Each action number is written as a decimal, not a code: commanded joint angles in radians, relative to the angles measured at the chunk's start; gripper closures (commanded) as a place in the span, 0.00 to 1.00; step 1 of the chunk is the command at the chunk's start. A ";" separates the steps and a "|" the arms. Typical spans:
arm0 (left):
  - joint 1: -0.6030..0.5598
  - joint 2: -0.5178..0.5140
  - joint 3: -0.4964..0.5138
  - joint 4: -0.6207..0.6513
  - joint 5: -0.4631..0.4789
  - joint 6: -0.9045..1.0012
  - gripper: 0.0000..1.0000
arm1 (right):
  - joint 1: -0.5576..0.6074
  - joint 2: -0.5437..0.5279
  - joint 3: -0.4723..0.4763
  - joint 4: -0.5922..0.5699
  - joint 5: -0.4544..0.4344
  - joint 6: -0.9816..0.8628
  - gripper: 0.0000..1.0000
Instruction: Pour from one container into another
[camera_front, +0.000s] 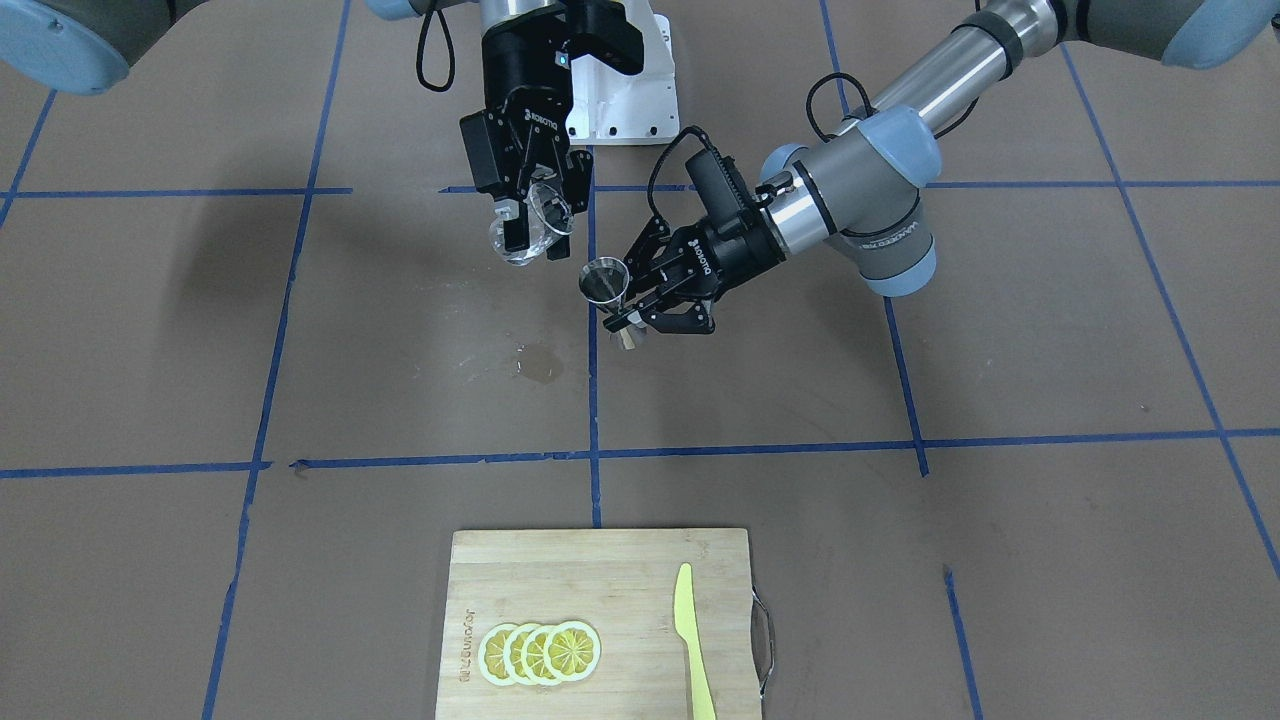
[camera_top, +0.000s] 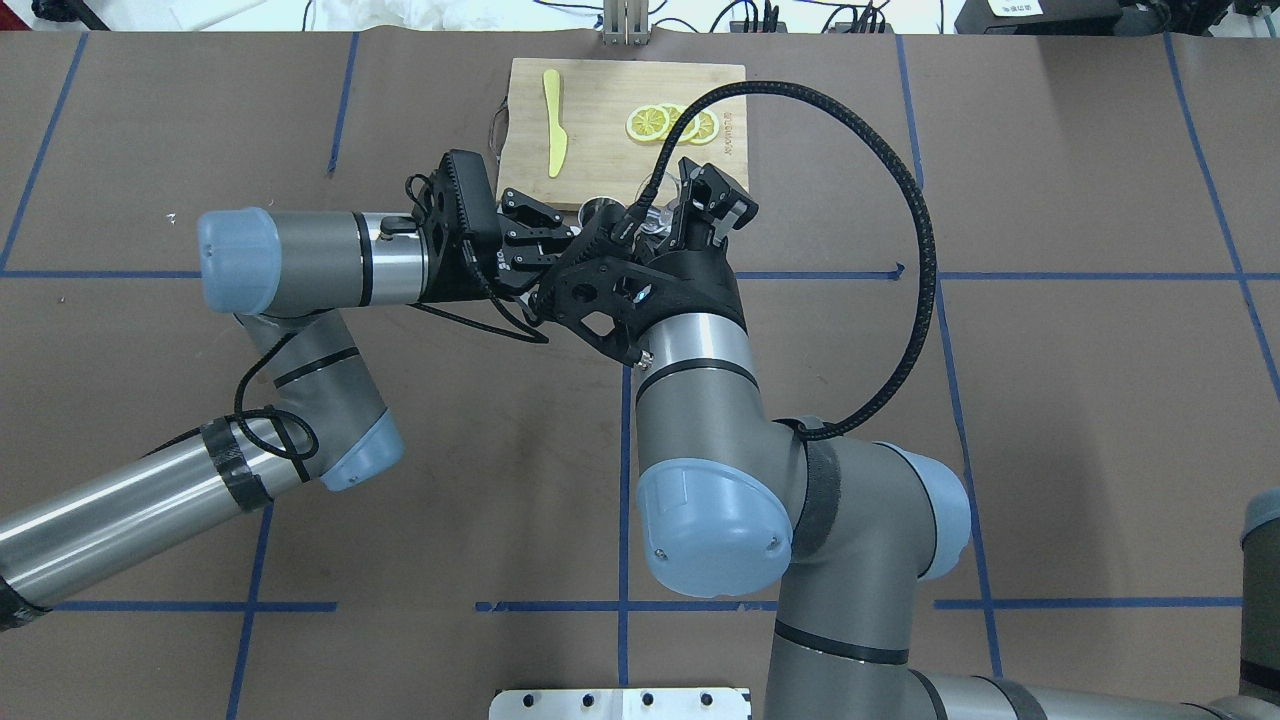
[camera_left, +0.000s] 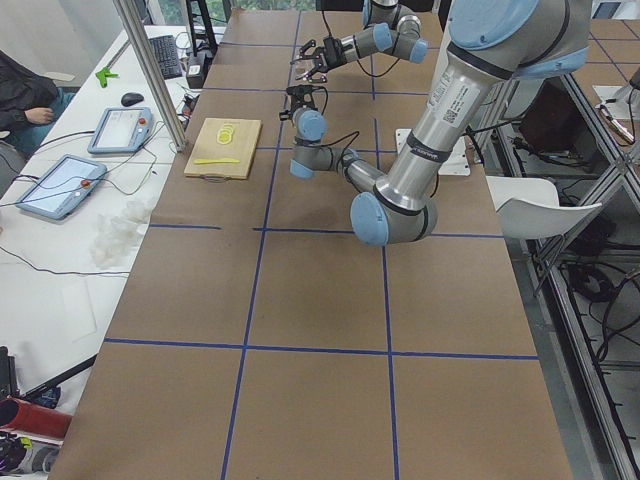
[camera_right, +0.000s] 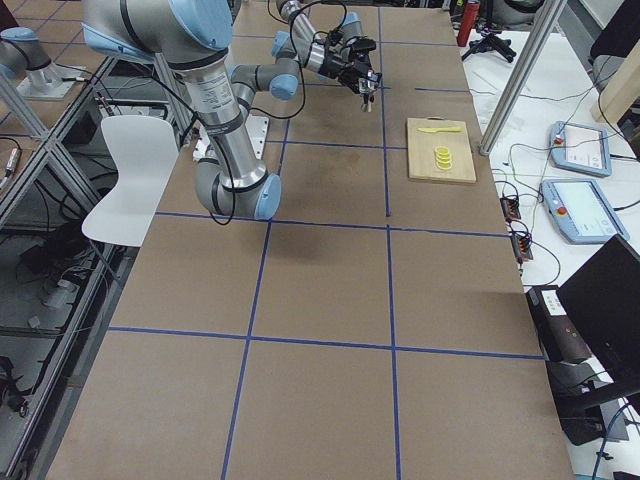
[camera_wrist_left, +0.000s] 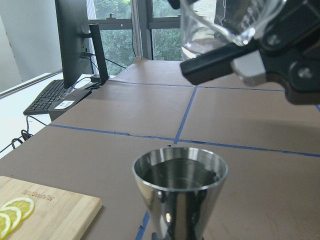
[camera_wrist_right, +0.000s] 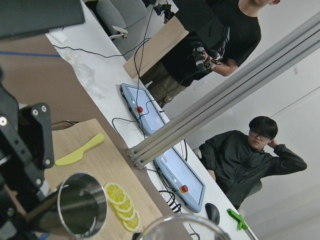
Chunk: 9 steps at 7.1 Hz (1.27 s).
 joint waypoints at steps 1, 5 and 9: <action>-0.037 0.070 -0.075 -0.003 0.000 -0.039 1.00 | 0.000 -0.002 0.000 0.000 0.000 0.003 1.00; -0.124 0.289 -0.224 -0.012 0.000 -0.086 1.00 | 0.000 -0.002 0.000 0.000 0.000 0.003 1.00; -0.160 0.610 -0.370 -0.140 0.079 -0.232 1.00 | 0.000 -0.002 0.000 0.000 0.002 0.006 1.00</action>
